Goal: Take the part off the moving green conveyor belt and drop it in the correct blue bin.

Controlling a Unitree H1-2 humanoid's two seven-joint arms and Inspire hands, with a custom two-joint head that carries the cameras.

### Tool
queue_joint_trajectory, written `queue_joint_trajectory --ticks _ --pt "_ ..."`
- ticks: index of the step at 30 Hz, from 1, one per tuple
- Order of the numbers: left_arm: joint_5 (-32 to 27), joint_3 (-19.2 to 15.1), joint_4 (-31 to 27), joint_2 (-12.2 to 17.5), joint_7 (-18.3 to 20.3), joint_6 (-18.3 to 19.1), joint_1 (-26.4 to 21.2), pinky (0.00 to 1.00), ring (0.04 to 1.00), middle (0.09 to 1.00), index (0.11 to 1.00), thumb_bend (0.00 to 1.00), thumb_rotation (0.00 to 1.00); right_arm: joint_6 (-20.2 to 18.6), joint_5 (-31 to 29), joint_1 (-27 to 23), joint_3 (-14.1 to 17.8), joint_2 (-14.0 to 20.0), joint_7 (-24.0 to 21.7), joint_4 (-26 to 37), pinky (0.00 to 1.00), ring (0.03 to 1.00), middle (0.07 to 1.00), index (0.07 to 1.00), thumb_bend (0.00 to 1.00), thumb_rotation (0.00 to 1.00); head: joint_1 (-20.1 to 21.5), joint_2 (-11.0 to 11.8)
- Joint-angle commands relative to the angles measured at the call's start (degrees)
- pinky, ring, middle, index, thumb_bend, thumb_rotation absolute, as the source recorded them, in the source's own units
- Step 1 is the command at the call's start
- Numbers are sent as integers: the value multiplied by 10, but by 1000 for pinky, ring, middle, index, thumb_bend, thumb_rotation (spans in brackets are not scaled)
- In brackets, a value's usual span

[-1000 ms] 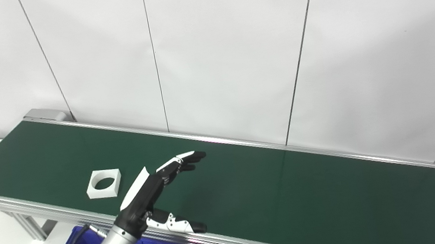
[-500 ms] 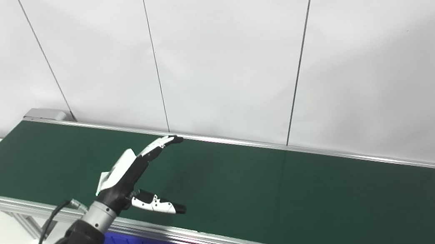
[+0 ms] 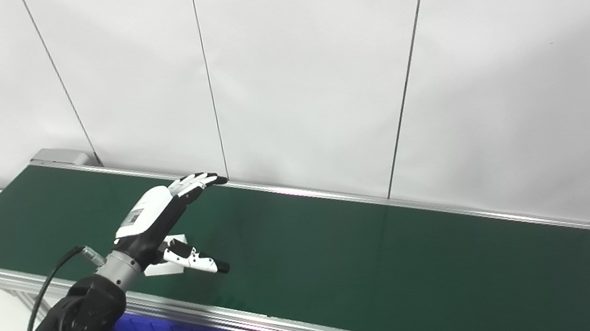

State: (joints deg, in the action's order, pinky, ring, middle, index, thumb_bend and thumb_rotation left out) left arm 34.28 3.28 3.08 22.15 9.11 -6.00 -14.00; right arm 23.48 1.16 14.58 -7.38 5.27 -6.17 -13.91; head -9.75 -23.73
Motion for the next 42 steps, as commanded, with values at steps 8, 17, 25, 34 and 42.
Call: queue_joint_trajectory --ticks 8,17,25,34,42 --pt "22 7 52 29 -34 4 -50 988 953 928 902 889 167 34 1 -2 0 -2 3 11 857 869 877 967 898 224 0 -1" --pt "17 23 128 24 -62 -14 -72 957 930 928 939 888 95 34 1 -1 0 -2 4 12 854 866 876 971 898 226 1 -1" --pt "22 43 155 21 -65 0 -85 965 954 950 949 878 88 34 -5 -2 1 -5 1 10 870 874 877 971 904 228 2 -1" --pt "35 70 194 21 -72 12 -98 971 952 952 935 881 55 34 2 -2 -1 -7 7 10 860 870 876 972 907 251 3 0" --pt "43 90 233 20 -89 13 -106 971 950 948 924 873 23 34 0 -1 -1 -9 7 10 866 876 880 974 908 249 4 0"
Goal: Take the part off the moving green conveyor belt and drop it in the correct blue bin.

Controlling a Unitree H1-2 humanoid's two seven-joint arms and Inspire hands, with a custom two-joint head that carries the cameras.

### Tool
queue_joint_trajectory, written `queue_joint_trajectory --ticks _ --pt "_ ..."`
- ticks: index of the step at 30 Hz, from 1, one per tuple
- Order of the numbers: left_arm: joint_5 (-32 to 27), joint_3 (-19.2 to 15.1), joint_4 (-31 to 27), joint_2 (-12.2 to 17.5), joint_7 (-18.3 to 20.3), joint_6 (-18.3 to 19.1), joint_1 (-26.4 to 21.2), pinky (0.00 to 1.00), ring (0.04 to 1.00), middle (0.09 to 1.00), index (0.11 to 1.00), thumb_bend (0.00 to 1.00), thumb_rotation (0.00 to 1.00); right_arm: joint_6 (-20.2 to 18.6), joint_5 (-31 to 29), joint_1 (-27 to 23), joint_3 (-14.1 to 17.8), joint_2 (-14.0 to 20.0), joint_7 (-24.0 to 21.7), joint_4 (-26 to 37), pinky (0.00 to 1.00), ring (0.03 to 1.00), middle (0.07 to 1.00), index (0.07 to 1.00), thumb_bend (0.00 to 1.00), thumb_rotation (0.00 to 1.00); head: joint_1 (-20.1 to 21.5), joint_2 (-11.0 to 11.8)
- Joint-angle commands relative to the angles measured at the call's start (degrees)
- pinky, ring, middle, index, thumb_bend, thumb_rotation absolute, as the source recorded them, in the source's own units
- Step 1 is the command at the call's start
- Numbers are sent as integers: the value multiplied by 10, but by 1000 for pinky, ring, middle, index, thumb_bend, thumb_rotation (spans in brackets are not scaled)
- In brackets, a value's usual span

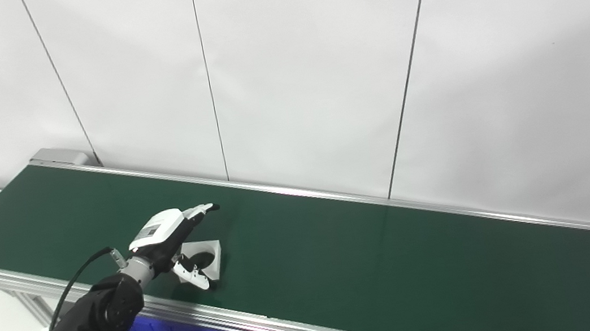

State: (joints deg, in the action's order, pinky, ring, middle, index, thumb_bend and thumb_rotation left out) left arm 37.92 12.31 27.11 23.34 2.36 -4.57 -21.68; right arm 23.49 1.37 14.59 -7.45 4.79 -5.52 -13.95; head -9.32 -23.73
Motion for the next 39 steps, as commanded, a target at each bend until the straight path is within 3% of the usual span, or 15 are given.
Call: queue_joint_trajectory --ticks 1,6,15,19,20,21,23,27,39 --pt "7 2 -5 8 -22 -1 -29 974 953 949 922 869 18 34 -2 -2 0 -5 1 11 864 876 879 973 909 248 0 0" --pt "20 21 13 10 -24 10 -33 980 963 959 922 850 20 34 -5 -2 0 -4 -2 10 868 873 877 974 901 238 -1 1" --pt "20 35 69 -3 -71 6 -40 831 874 897 882 787 0 34 -2 -3 0 -4 1 10 852 864 873 967 909 253 -1 -1" --pt "8 28 91 -15 -100 -3 -43 641 690 742 744 677 0 34 -3 -1 0 -4 1 14 849 863 872 967 906 257 -2 -2" --pt "3 26 94 -17 -102 -3 -43 550 560 645 700 589 0 34 -4 -1 0 -3 0 15 851 862 872 968 902 251 -2 -2" --pt "-2 25 97 -19 -101 -2 -44 503 493 595 677 544 0 34 -6 0 0 -3 -2 15 852 861 872 968 900 248 -3 -3" --pt "-3 26 103 -23 -104 7 -47 452 436 537 611 509 0 34 -8 0 0 -4 -3 15 858 865 875 972 892 241 -2 -3" --pt "-10 30 109 -26 -97 15 -50 483 457 517 486 501 0 34 -2 0 1 -4 2 14 855 865 869 971 896 247 -3 -3" --pt "-27 38 106 -23 -98 14 -43 480 444 517 488 502 0 34 -4 0 0 -4 0 15 859 867 872 975 896 253 0 -6"
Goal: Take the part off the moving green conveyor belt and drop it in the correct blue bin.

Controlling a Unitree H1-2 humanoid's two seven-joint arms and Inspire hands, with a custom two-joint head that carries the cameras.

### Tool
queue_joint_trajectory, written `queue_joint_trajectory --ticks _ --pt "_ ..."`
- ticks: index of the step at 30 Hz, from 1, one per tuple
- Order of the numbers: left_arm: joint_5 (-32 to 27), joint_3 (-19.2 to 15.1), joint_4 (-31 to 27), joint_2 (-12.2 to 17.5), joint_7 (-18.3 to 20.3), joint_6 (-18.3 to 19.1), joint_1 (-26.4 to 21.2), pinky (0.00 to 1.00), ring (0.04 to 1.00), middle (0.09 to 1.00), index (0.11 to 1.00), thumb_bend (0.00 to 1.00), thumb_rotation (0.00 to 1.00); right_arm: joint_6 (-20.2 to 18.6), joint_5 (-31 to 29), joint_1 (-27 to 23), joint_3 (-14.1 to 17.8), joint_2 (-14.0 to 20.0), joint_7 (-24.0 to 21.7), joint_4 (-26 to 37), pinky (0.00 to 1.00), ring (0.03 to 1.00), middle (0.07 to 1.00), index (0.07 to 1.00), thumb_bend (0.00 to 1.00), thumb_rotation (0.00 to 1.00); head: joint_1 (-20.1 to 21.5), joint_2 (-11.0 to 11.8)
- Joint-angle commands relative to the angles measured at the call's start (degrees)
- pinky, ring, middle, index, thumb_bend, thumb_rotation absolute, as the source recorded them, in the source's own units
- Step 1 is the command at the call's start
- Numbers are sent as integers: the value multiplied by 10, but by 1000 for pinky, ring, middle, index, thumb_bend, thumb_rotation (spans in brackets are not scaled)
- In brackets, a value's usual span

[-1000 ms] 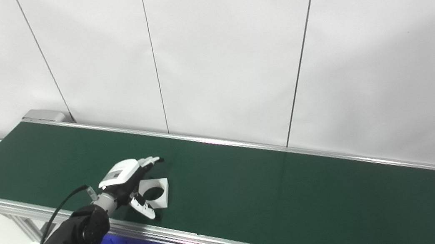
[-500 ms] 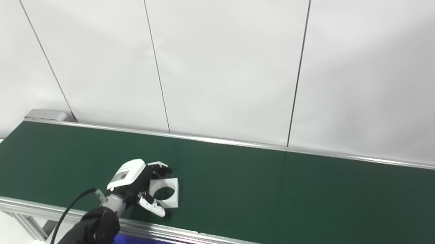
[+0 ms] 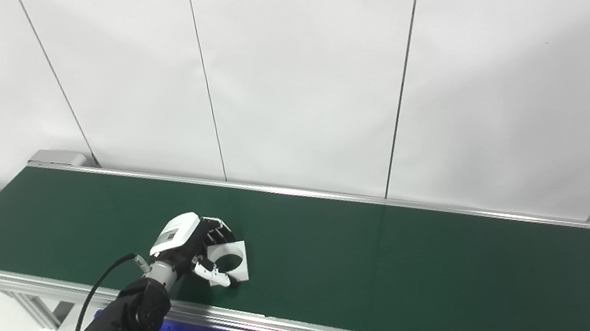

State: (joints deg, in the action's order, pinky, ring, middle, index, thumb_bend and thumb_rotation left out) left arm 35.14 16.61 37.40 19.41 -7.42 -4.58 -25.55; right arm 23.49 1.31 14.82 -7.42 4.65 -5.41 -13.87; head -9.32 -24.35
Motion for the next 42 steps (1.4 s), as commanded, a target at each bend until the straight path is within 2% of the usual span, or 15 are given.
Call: queue_joint_trajectory --ticks 1,7,14,20,24,35,42 --pt "-1 -6 -3 17 -2 11 -1 486 448 519 484 501 0 34 -6 -2 0 -3 -2 15 861 867 872 976 897 252 2 -2" --pt "-15 -31 -79 19 -13 -5 33 486 453 509 479 502 0 34 -6 2 0 -5 -2 21 858 864 869 971 904 253 8 -8" --pt "-26 -58 -201 8 -2 7 87 501 470 526 466 500 0 34 -10 7 0 -5 -4 30 859 866 867 969 902 247 24 -23" --pt "-49 -74 -294 -5 24 21 131 459 451 515 490 501 0 34 2 15 -2 -4 1 43 861 865 867 965 904 253 57 -42" --pt "-63 -81 -318 -7 20 -6 152 443 437 496 510 501 0 34 16 19 -4 -7 9 53 817 840 855 948 923 261 81 -52" --pt "-108 -94 -336 -11 28 -78 188 419 423 484 525 499 0 32 21 24 -5 -12 9 65 810 832 844 931 932 228 128 -74" --pt "-124 -94 -345 -13 44 -89 208 422 423 486 523 500 0 27 20 32 -7 -18 8 80 808 835 846 931 935 207 168 -87"
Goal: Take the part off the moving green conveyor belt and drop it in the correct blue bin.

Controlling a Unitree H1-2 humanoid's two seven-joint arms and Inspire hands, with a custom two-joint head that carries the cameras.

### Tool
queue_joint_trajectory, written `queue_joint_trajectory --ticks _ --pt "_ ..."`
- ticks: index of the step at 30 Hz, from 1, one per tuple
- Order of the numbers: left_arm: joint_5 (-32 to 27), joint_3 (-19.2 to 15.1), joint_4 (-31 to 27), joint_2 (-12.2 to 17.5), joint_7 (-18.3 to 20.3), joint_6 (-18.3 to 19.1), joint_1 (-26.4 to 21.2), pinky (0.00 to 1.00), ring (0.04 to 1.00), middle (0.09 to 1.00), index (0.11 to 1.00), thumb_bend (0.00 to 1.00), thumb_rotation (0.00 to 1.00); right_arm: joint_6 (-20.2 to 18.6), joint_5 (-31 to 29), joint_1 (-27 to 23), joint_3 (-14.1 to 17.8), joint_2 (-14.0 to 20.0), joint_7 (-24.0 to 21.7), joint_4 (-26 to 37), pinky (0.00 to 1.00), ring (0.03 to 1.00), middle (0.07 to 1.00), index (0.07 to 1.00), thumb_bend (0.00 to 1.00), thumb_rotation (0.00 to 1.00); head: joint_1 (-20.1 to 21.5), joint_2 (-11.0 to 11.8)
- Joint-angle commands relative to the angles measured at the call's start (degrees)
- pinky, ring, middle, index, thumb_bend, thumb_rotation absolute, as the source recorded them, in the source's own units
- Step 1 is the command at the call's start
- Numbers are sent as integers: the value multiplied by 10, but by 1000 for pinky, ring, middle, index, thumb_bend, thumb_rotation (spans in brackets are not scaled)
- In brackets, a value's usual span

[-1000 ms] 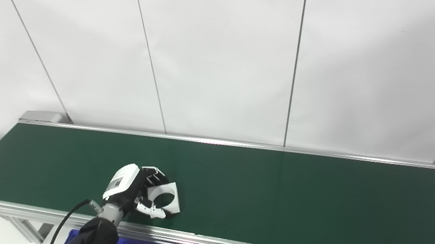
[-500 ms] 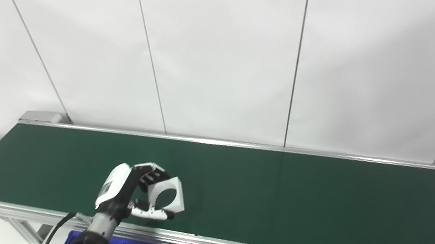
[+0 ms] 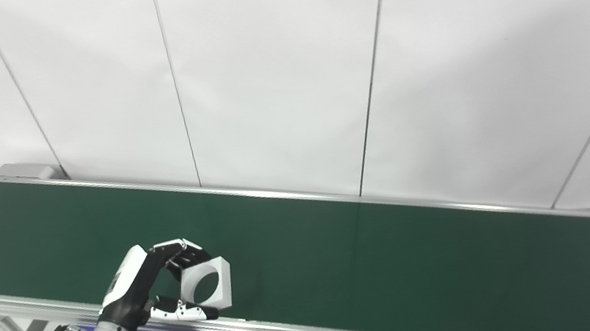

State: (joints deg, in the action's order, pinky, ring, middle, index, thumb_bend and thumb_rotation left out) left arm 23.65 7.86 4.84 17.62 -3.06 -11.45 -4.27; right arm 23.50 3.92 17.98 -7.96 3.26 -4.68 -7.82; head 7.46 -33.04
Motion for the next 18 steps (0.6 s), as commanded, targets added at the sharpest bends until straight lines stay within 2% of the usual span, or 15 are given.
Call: queue_joint_trajectory --ticks 1,10,11,14,18 --pt "-13 -6 -21 2 2 -22 1 420 422 486 524 500 0 22 -3 2 -2 -6 2 24 810 838 847 931 934 202 11 -4" --pt "-18 5 -13 -12 10 -43 34 430 424 479 527 500 0 30 16 4 -5 -9 11 21 825 839 852 934 908 270 24 -18" --pt "-22 6 -19 -15 16 -35 40 431 428 481 524 500 0 29 15 4 -6 -9 12 20 832 843 854 936 909 281 30 -29" --pt "-28 7 -30 -20 28 -26 54 442 436 486 518 501 0 28 9 4 -9 -11 10 20 854 858 863 943 909 301 36 -41" --pt "-18 10 -39 -21 32 -40 71 442 432 486 520 500 0 28 7 5 -12 -13 10 21 873 870 877 955 914 338 45 -55"
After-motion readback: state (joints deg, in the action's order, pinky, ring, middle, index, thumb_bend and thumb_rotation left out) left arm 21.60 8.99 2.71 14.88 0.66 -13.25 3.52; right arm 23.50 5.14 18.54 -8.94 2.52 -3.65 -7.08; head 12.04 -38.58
